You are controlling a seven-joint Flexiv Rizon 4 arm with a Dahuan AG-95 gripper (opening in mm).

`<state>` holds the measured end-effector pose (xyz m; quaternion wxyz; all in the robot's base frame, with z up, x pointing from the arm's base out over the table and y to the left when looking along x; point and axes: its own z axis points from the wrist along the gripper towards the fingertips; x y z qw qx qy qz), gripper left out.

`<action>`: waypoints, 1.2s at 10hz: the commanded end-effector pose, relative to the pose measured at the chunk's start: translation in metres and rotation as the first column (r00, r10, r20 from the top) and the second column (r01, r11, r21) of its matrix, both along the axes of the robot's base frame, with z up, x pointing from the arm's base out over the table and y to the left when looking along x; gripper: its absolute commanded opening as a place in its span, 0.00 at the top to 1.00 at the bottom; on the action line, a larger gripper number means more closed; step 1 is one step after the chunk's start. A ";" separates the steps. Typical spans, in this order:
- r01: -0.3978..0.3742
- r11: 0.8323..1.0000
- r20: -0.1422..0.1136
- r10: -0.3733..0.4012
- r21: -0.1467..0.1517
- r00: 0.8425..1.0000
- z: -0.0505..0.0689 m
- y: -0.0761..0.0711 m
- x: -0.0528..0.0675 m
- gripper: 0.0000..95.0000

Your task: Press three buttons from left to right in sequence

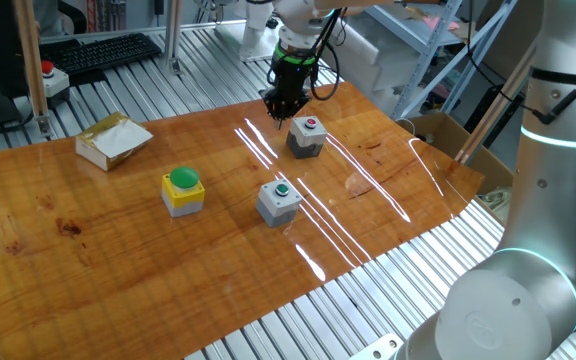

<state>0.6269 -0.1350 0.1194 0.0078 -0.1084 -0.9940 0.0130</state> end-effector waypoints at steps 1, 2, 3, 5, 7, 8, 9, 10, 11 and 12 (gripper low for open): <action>0.004 1.000 -0.003 -0.004 -0.008 1.000 0.001 0.000 -0.003 1.00; -0.004 1.000 -0.007 0.004 -0.015 1.000 0.001 0.000 -0.003 1.00; -0.018 1.000 -0.011 0.018 -0.016 1.000 0.003 -0.014 0.001 1.00; -0.026 1.000 -0.014 0.026 -0.015 1.000 0.006 -0.033 0.006 1.00; -0.042 0.999 -0.007 0.042 -0.019 0.999 0.006 -0.048 0.009 1.00; -0.053 0.998 -0.007 0.053 -0.018 0.999 0.006 -0.055 0.011 1.00; -0.070 0.997 -0.008 0.070 -0.019 0.998 0.006 -0.065 0.011 1.00; -0.081 0.997 -0.007 0.080 -0.018 0.997 0.007 -0.072 0.012 1.00; -0.091 0.996 -0.006 0.091 -0.018 0.996 0.007 -0.079 0.012 1.00; -0.106 0.994 0.000 0.106 -0.015 0.994 0.005 -0.088 0.013 1.00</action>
